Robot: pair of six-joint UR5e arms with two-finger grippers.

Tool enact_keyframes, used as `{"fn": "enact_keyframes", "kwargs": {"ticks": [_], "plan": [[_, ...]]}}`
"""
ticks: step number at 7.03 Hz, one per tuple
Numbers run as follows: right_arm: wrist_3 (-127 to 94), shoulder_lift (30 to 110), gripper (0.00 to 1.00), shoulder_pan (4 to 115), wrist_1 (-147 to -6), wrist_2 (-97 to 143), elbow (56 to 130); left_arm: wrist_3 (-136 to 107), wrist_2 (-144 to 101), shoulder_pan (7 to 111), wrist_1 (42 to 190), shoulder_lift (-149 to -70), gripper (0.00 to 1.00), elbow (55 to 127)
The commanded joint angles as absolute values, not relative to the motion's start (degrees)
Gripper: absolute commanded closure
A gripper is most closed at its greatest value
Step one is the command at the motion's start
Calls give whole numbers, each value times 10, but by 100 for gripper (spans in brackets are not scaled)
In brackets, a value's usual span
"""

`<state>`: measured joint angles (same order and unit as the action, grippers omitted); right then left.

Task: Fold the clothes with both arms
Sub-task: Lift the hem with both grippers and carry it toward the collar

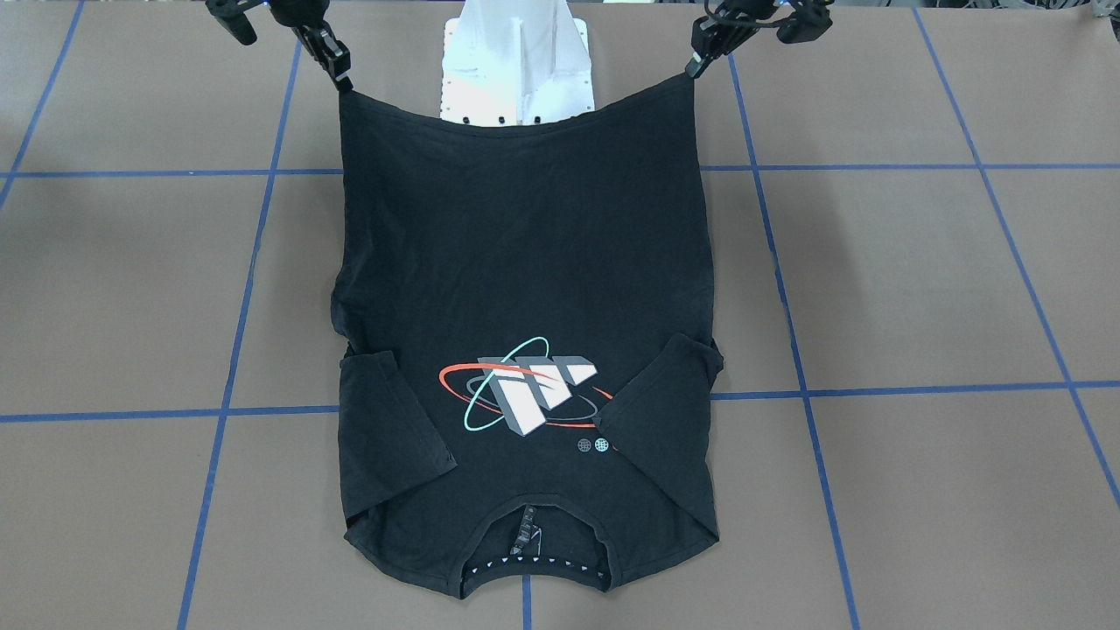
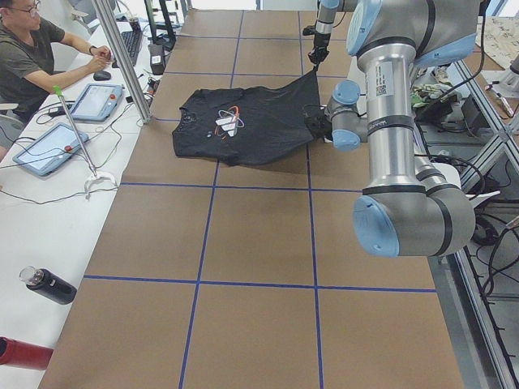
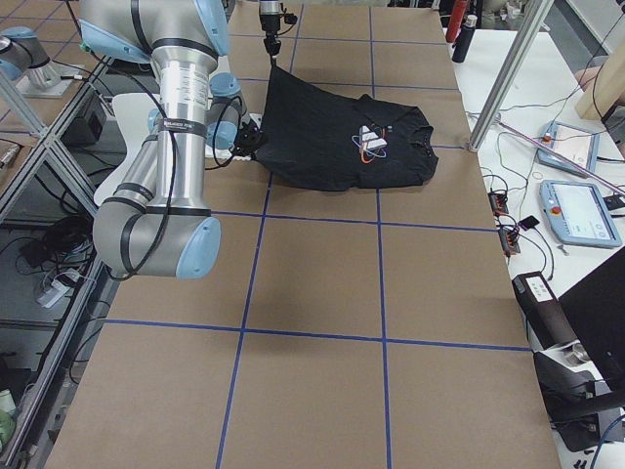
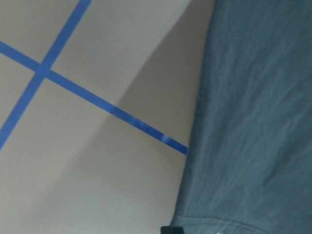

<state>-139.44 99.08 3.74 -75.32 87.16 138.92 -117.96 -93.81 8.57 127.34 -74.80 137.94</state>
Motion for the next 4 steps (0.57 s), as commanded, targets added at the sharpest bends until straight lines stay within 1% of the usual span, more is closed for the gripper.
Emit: {"fn": "enact_keyframes", "kwargs": {"ticks": [1,3,4], "plan": [[-1316,942,100,190,-756,1003,1373,-1170,-978,170,1270,-777,100,1377],[-1233,843,100,316,-834,1097,1324,-1085,-1001,255,1266,-813,100,1341],[-1183,800,100,363,-912,1125,1315,-1053,-1041,318,1253,-846,100,1307]]}}
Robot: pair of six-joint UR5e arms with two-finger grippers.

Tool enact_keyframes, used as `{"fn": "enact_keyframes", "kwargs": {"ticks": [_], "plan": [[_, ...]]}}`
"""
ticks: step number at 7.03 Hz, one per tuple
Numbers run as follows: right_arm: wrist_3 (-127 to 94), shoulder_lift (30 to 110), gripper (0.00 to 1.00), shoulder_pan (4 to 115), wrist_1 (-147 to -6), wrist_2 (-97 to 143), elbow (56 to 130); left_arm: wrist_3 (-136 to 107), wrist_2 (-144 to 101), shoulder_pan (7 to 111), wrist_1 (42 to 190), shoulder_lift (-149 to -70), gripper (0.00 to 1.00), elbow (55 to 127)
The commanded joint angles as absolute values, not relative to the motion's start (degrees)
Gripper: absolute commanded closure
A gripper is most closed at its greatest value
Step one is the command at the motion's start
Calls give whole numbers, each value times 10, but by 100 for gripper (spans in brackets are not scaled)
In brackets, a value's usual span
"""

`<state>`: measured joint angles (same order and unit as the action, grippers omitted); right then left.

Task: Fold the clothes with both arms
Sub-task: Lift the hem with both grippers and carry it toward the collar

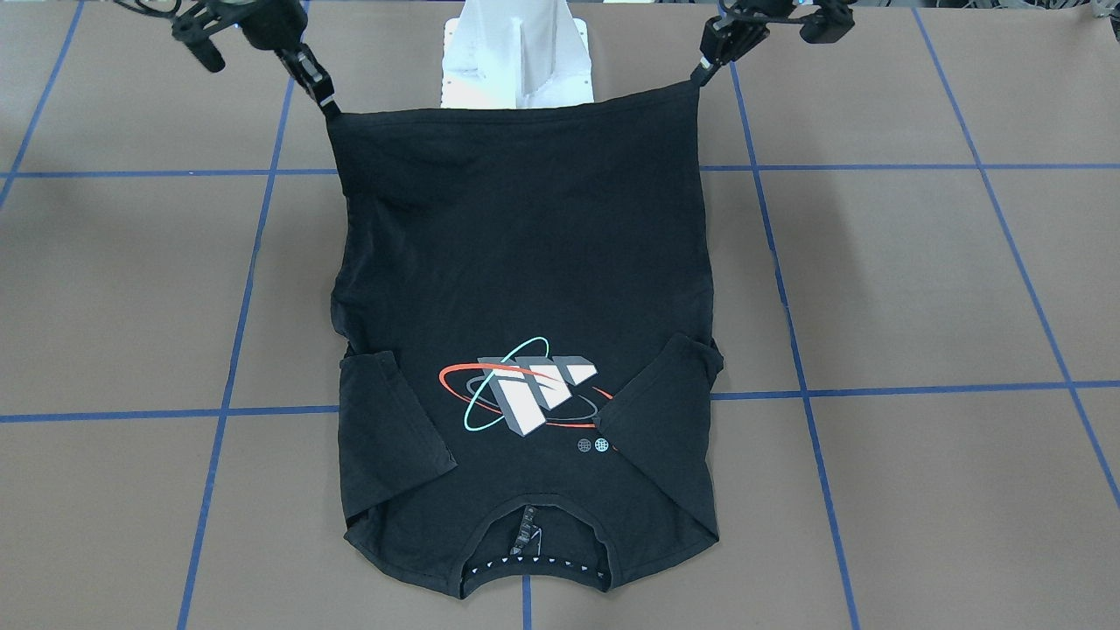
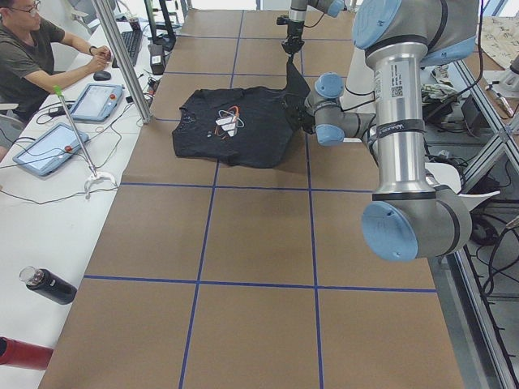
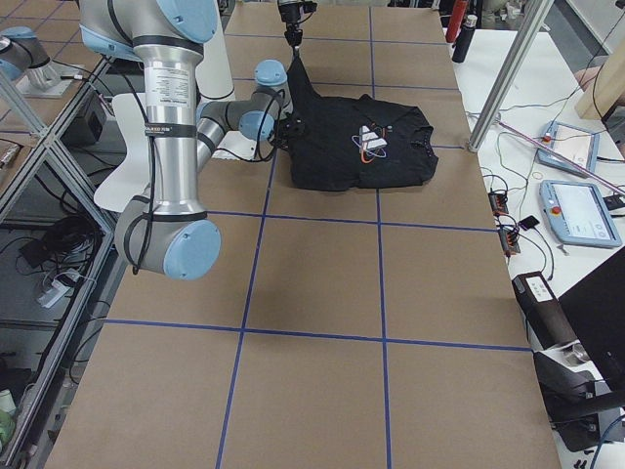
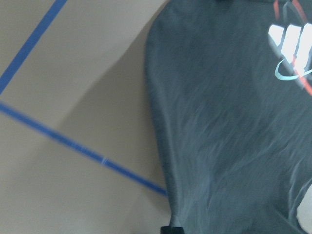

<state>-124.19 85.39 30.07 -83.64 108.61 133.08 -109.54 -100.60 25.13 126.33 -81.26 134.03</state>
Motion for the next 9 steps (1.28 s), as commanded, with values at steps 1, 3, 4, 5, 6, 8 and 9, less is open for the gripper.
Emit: {"fn": "enact_keyframes", "kwargs": {"ticks": [1,3,4,5,6,8,9], "plan": [[-1137,762,100,406,-966,1138,1304,-1016,-1057,360,1238,-886,100,1269],[-1082,681,100,453,-1001,1136,1206,-983,-1060,417,1230,-958,100,1193],[-1036,647,100,473,-1001,1130,1149,-976,-1070,444,1230,-995,100,1153],[-999,631,100,489,-998,1127,1100,-962,-1076,470,1230,-1040,100,1103],[-961,621,100,491,-994,1110,1061,-958,-1076,495,1230,-1077,100,1058],[-957,545,100,490,-992,1094,967,-934,-1075,515,1237,-1133,100,972],[-957,532,100,490,-935,1083,910,-934,-1073,517,1240,-1151,100,942]]}}
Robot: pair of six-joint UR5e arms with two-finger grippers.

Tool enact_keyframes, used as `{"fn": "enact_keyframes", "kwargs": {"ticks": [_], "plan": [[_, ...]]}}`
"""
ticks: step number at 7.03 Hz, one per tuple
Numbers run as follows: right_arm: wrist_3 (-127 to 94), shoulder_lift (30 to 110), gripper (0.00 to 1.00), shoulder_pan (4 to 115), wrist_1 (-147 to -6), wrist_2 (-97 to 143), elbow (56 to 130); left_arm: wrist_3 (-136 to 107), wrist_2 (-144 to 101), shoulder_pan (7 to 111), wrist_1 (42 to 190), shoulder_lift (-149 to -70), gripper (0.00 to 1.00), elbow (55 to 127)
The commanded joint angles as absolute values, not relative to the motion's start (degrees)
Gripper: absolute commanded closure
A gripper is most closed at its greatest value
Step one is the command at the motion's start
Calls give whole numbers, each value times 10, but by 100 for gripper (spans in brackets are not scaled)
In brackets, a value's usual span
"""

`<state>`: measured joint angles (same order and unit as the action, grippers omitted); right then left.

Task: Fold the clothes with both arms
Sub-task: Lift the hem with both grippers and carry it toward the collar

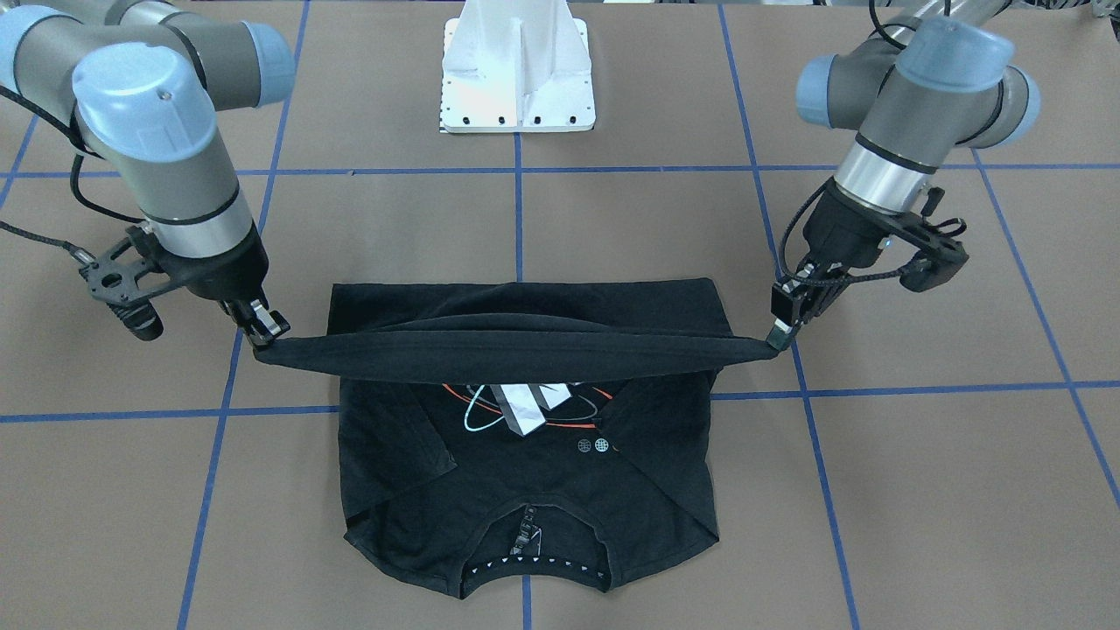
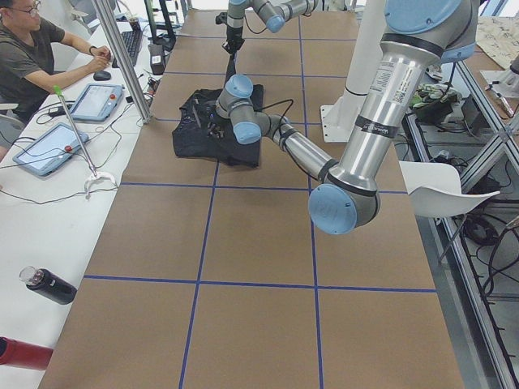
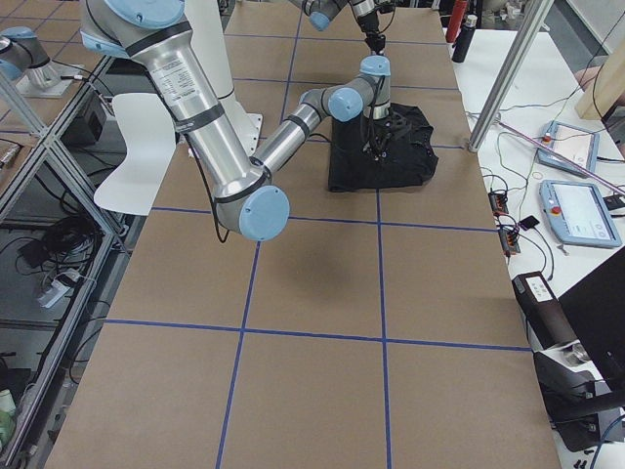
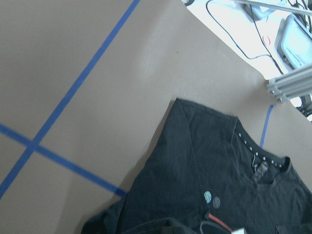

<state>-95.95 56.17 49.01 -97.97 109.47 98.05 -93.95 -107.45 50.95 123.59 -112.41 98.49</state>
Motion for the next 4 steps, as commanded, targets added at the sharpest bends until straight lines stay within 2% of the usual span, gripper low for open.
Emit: {"fn": "enact_keyframes", "kwargs": {"ticks": [1,4], "plan": [[-959,531,100,491,-863,1075,855,-934,-1070,519,1246,-1165,100,913],[-962,475,100,489,-839,1052,771,-936,-1040,519,1340,-1188,100,811]]}}
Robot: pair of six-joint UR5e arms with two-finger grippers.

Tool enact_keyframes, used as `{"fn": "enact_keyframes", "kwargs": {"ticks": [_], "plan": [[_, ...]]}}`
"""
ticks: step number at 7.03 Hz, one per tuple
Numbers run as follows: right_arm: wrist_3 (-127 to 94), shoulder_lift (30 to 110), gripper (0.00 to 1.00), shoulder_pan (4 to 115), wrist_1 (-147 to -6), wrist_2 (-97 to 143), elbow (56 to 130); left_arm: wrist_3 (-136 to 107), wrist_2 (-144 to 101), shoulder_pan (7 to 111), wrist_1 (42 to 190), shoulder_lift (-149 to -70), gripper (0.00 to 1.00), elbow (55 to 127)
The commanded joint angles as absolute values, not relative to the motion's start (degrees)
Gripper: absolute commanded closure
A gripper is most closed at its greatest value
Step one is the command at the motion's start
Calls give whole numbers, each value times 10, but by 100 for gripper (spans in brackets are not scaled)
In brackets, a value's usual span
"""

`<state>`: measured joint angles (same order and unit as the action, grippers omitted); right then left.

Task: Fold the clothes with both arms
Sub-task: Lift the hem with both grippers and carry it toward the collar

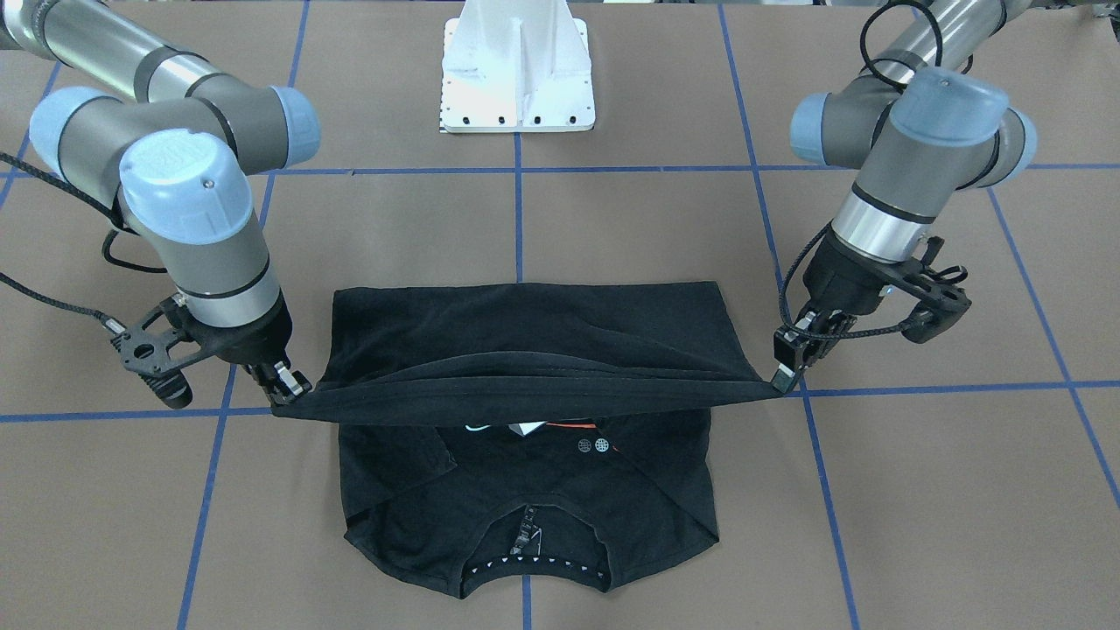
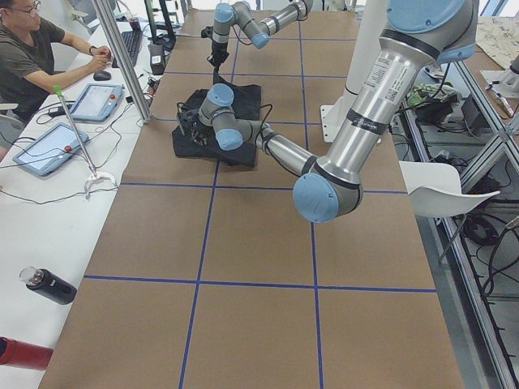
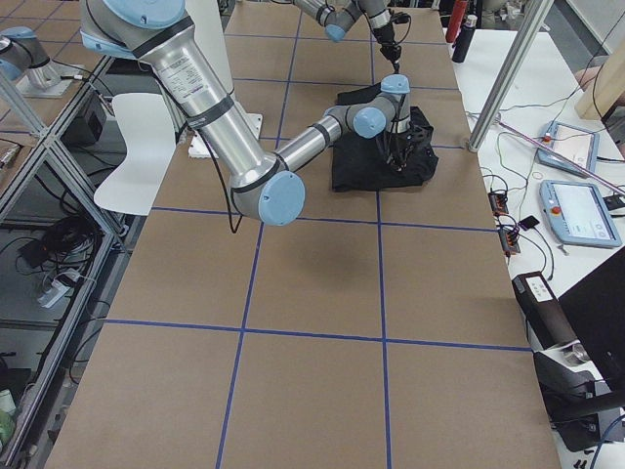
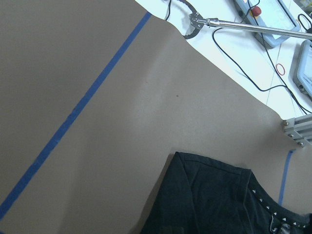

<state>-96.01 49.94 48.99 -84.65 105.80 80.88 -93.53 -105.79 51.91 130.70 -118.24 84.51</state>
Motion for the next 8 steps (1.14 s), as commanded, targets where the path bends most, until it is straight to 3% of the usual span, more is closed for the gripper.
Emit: {"fn": "enact_keyframes", "kwargs": {"ticks": [1,8], "plan": [[-962,465,100,489,-832,1045,755,-936,-1036,520,1348,-1190,100,797],[-963,402,100,489,-785,1009,644,-940,-999,520,1413,-1212,100,708]]}}
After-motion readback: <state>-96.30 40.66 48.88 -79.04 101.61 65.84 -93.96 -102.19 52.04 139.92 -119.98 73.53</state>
